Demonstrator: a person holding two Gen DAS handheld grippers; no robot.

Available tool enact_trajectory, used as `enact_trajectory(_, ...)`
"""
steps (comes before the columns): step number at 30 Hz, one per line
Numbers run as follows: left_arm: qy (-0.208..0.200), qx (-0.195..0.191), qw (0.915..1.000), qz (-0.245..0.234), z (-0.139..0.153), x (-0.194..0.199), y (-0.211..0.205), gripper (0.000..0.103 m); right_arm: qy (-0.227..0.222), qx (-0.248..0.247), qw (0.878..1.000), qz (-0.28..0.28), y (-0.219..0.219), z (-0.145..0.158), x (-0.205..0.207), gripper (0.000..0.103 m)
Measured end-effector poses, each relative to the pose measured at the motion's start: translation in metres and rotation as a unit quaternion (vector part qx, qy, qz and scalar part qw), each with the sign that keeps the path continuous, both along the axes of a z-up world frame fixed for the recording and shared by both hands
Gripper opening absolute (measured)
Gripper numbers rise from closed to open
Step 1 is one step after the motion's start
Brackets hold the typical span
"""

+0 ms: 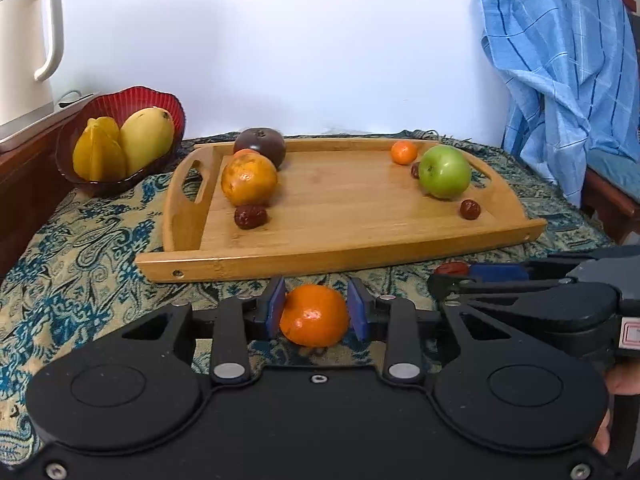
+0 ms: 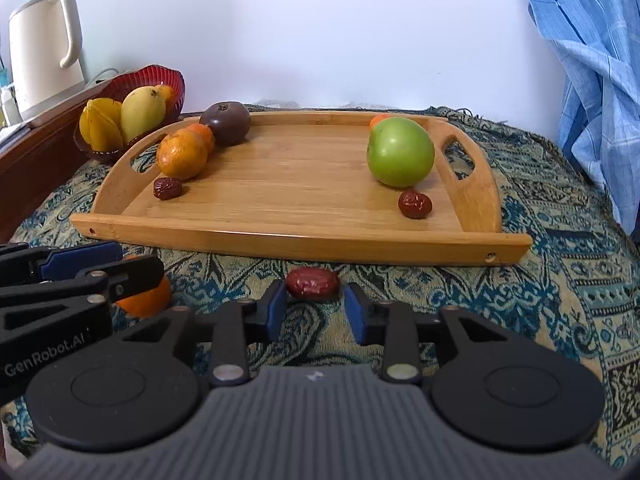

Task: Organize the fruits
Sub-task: 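Close the right tool on the dark red date on the cloth, then carry the mandarin in left tool and red date in right tool over the tray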

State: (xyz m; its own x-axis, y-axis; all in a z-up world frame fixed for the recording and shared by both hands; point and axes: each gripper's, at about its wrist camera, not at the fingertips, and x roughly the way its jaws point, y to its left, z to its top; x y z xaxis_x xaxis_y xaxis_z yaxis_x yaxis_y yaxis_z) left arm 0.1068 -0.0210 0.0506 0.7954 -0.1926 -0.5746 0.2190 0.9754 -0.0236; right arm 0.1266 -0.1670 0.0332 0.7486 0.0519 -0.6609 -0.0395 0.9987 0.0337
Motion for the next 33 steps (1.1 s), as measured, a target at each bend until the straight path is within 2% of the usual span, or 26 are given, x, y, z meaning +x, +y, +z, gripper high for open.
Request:
enact_trajectory(2,0.001,-0.004,1.0,0.002,-0.002,-0.001,0.002,0.04,0.0,-0.001,1.0,0.002,0.001,-0.001,0.001,0.055)
enact_trajectory(7,0.018,-0.007,0.9997,0.014,-0.009,0.002,0.006,0.045,-0.006,0.006,1.0,0.007,0.001,-0.003,0.002,0.055)
enact_trajectory(15,0.047,-0.012,0.9987,0.017,-0.018,0.009,0.007,0.043,-0.016,0.004,1.0,0.01,0.003,-0.005,-0.001,0.056)
enact_trajectory(18,0.049,-0.009,0.9987,0.013,-0.018,0.01,0.005,0.039,-0.018,0.008,1.0,0.009,0.002,-0.005,-0.002,0.05)
enact_trajectory(19,0.049,-0.008,0.9987,0.012,-0.018,0.01,0.005,0.038,-0.018,0.009,1.0,0.009,0.002,-0.005,-0.003,0.041)
enact_trajectory(22,0.045,-0.002,0.9989,0.01,-0.015,0.009,0.002,0.038,-0.018,0.01,1.0,0.008,0.002,-0.004,-0.004,0.035)
enact_trajectory(33,0.019,-0.012,0.9997,0.003,0.011,0.007,-0.002,0.037,-0.033,0.008,0.999,0.018,0.001,0.009,-0.009,0.034)
